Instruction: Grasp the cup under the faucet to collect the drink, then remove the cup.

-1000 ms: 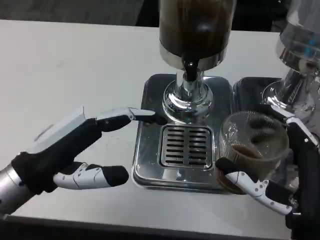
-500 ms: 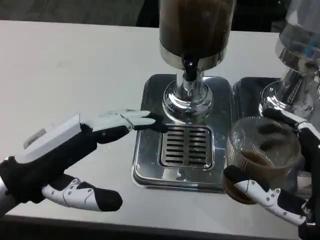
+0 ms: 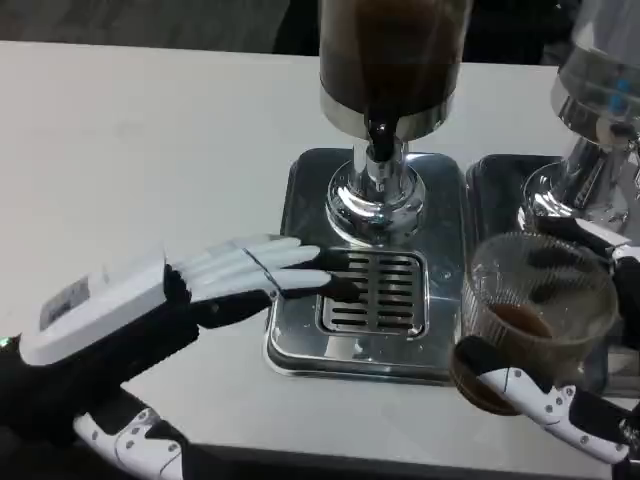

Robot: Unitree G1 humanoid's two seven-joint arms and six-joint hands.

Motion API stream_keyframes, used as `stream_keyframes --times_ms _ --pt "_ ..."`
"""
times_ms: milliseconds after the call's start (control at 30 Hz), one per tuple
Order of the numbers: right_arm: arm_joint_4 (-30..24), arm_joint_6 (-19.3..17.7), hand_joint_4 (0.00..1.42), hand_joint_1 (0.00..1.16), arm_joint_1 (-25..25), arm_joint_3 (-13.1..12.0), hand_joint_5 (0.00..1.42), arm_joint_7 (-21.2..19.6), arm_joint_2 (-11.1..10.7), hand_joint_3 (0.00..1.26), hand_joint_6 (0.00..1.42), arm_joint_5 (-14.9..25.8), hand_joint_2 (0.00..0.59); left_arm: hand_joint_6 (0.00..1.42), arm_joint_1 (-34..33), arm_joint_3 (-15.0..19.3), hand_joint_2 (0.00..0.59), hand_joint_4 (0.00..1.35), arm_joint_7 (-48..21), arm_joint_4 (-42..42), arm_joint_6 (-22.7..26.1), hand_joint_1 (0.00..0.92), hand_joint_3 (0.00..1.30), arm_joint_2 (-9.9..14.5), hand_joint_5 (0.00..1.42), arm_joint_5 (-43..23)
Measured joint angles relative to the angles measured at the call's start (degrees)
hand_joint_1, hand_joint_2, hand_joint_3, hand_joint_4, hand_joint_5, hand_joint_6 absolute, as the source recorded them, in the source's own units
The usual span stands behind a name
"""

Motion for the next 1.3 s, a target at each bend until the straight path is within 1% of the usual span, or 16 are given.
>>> stream_keyframes --times_ms 167,367,567,967,1300 --pt "-1.76 -0.06 0.91 0.95 1.89 -0.08 1.13 0.11 0.59 0.73 1.42 0.04 0.096 0.1 1.11 0.01 0.05 0.08 0.0 -1.77 -0.48 0.0 0.22 1.35 0.09 -0.99" --pt "-3.46 -0.09 0.91 0.95 2.98 -0.42 1.13 0.6 0.94 0.74 1.42 0.15 0.094 0.09 1.41 0.01 0.041 0.08 -0.01 -2.18 -0.96 0.0 0.22 1.85 0.08 -2.45" --pt "-3.84 -0.18 0.92 0.95 3.98 -0.83 1.15 1.48 1.33 0.74 1.42 0.4 0.093 0.09 1.81 0.02 0.039 0.08 -0.01 -2.3 -1.87 0.0 0.22 2.72 0.08 -2.46" --pt "-4.64 -0.4 0.92 0.95 3.99 -1.63 1.15 2.59 1.59 0.76 1.42 0.62 0.093 0.09 2.0 0.02 0.037 0.07 -0.01 -2.34 -2.99 0.0 0.24 3.17 0.07 -2.47" --pt "-4.64 -0.42 0.92 0.95 3.96 -1.83 1.15 3.14 1.71 0.76 1.42 0.81 0.093 0.09 1.99 0.02 0.036 0.07 -0.01 -2.32 -3.01 0.0 0.23 3.3 0.06 -2.46"
